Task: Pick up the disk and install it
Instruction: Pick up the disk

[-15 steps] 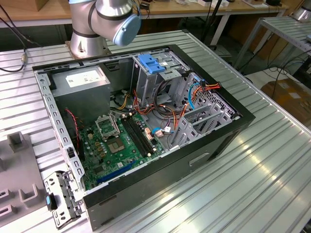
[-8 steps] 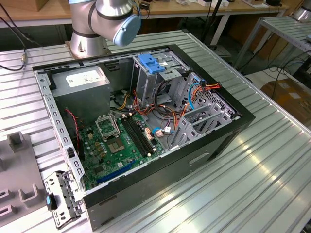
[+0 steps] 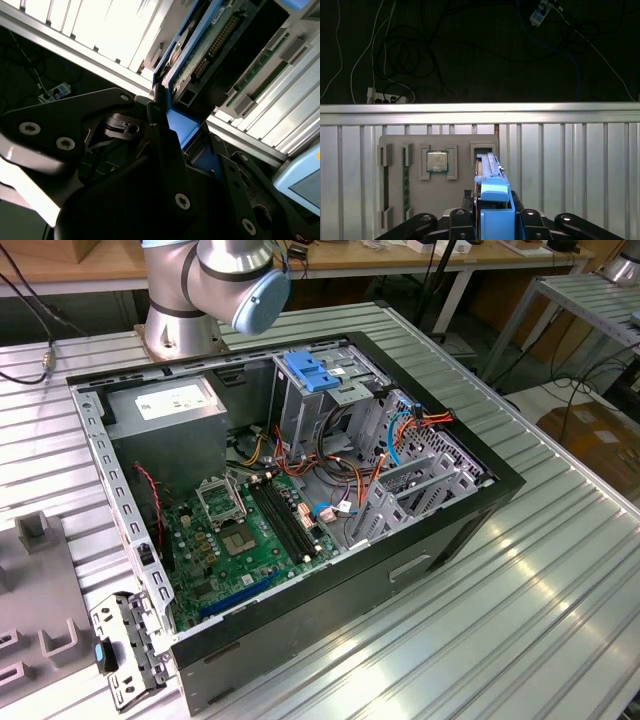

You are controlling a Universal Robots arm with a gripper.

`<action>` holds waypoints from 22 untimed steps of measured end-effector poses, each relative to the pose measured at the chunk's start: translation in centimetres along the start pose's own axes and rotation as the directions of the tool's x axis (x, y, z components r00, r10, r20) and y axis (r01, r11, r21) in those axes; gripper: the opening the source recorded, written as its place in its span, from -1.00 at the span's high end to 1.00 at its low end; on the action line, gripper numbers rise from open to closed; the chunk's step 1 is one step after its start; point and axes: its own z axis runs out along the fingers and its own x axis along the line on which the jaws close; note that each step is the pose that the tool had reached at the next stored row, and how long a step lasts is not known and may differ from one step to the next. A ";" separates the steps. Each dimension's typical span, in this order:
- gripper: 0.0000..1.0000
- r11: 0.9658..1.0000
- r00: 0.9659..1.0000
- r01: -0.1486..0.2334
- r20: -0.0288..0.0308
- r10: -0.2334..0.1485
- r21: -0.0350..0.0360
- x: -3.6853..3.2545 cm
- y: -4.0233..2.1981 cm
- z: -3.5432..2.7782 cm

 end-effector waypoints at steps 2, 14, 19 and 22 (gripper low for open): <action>0.26 1.000 1.000 0.000 0.000 0.000 0.000 0.00 0.00 0.00; 0.26 1.000 1.000 0.000 0.004 0.000 0.000 0.00 0.03 -2.67; 0.26 1.000 1.000 0.000 0.004 0.000 0.000 0.00 0.03 -2.67; 0.26 1.000 1.000 0.000 0.004 0.000 0.000 0.00 0.03 -2.69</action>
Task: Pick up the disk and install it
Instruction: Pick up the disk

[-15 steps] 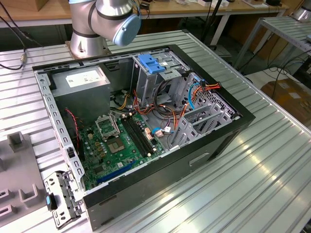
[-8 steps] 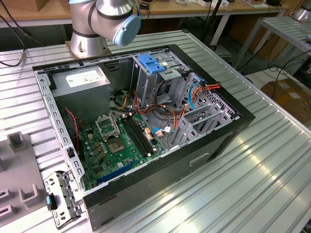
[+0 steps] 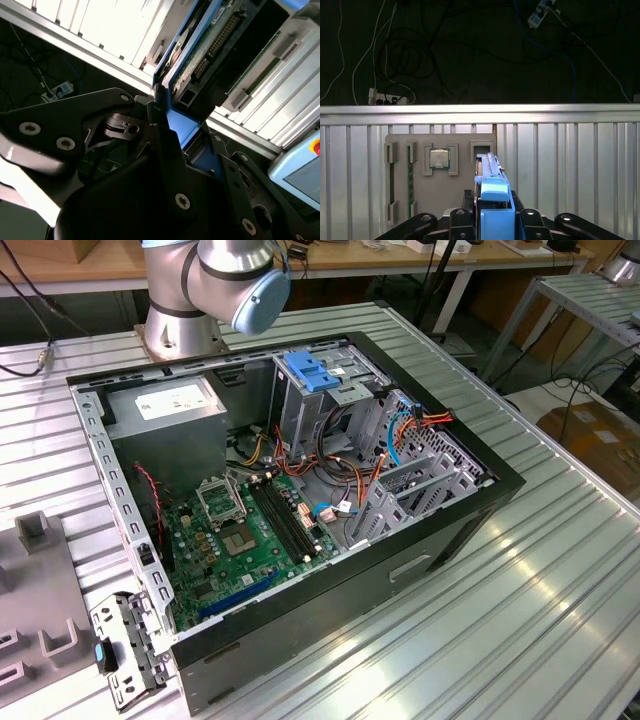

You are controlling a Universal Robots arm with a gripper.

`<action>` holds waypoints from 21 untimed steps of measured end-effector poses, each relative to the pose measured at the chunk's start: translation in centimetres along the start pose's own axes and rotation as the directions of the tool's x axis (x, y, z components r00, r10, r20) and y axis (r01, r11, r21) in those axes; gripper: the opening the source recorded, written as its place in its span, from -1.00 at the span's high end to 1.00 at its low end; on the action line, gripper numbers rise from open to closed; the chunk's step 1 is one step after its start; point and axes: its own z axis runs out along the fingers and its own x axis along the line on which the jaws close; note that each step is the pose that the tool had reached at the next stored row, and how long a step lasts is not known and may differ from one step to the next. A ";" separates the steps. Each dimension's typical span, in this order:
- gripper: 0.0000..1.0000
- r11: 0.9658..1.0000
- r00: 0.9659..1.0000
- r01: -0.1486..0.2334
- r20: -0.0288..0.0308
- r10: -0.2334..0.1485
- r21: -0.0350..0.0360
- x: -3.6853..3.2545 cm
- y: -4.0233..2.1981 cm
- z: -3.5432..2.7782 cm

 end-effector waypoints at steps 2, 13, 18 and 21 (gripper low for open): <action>0.26 1.000 1.000 0.000 0.000 0.000 0.000 0.00 0.00 0.00; 0.26 1.000 1.000 0.000 0.000 0.000 0.000 -0.01 0.02 -1.78; 0.26 1.000 1.000 0.000 0.000 0.000 0.000 -0.01 0.03 -3.24; 0.26 1.000 1.000 0.000 0.000 0.000 0.000 -0.02 0.04 -4.19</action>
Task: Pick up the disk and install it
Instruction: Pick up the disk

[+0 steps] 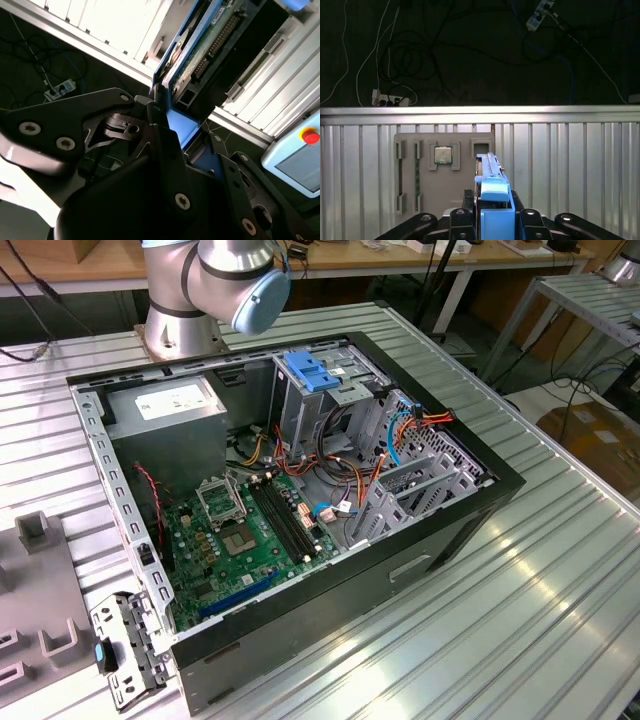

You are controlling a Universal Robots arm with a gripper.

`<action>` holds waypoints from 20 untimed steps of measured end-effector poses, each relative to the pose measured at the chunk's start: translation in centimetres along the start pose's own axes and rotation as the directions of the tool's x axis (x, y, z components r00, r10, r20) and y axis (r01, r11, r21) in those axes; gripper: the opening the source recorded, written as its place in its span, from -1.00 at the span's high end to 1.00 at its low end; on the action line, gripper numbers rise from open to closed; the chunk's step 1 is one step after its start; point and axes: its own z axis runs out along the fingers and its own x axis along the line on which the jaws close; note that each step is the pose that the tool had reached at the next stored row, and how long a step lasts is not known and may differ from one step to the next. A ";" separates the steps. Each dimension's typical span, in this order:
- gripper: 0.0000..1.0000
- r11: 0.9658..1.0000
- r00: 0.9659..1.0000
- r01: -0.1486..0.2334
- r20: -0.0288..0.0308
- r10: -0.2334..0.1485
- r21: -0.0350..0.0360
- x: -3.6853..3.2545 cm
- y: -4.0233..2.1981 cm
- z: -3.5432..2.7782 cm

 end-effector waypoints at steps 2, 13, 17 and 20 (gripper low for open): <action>0.26 1.000 1.000 0.000 0.000 0.000 0.000 0.00 0.01 -0.68; 0.26 1.000 1.000 0.000 0.000 0.000 0.000 -0.02 0.03 -2.79; 0.26 1.000 1.000 0.000 0.000 0.000 0.000 -0.02 0.03 -3.49; 0.26 1.000 1.000 0.000 0.000 0.000 0.000 -0.02 0.04 -4.01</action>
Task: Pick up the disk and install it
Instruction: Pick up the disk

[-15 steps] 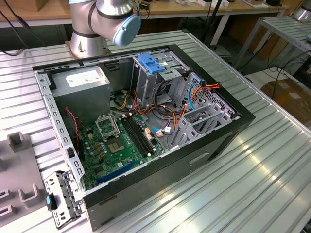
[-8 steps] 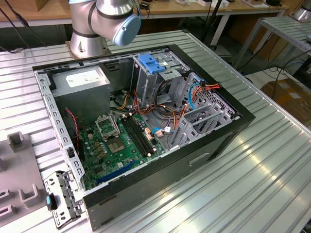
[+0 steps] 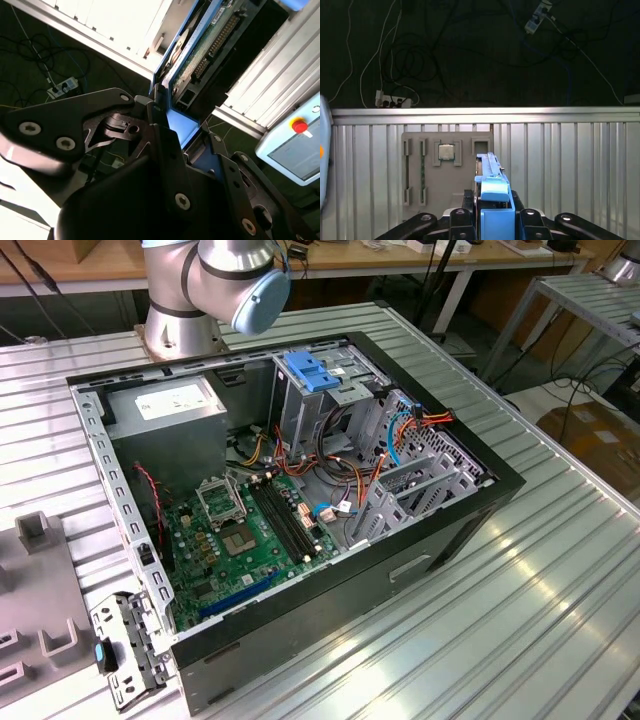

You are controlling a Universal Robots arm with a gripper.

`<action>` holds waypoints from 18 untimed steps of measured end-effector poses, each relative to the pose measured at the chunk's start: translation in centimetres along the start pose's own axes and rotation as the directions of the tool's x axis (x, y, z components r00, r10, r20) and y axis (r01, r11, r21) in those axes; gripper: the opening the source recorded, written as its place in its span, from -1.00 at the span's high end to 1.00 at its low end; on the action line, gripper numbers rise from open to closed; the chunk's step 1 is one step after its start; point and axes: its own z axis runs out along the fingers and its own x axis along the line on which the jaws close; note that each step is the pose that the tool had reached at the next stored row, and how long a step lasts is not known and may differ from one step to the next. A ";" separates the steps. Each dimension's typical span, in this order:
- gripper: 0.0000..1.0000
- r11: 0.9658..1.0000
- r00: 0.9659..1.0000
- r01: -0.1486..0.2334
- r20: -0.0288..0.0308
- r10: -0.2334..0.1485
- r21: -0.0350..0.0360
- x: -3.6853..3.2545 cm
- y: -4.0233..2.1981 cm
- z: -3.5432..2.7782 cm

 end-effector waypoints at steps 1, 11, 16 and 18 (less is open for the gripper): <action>0.26 1.000 1.000 0.000 0.000 0.000 0.000 0.00 0.00 -0.18; 0.26 1.000 1.000 0.000 0.000 0.000 0.000 -0.01 0.01 -1.34; 0.26 1.000 1.000 0.000 0.000 0.000 0.000 -0.01 0.01 -1.36; 0.26 1.000 1.000 0.000 0.000 0.000 0.000 0.00 -0.16 -1.37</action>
